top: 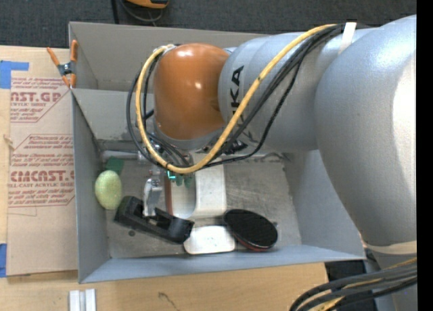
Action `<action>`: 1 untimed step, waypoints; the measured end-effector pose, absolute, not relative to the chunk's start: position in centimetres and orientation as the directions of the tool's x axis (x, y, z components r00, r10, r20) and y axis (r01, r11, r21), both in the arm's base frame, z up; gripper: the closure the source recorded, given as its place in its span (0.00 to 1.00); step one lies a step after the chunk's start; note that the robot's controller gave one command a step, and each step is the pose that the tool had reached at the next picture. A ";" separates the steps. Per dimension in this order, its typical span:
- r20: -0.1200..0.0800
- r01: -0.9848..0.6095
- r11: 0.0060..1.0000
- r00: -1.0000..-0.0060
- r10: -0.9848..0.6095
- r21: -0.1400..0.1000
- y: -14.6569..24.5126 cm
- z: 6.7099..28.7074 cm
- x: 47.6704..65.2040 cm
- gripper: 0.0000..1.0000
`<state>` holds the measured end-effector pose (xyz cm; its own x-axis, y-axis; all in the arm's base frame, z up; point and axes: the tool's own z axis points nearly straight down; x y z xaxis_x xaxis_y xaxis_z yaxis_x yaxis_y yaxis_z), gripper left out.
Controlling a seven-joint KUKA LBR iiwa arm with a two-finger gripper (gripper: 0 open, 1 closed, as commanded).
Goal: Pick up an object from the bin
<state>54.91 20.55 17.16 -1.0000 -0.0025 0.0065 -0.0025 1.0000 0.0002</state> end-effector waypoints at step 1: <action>-0.001 -0.001 1.000 -1.000 -0.001 0.002 20.5 17.6 55.1 0.00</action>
Offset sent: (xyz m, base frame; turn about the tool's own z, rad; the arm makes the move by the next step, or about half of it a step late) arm -0.0258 -0.0459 -0.0989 -0.1376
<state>55.13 20.48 17.58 -1.0000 -0.0010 -0.0007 -0.0010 1.0000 0.0015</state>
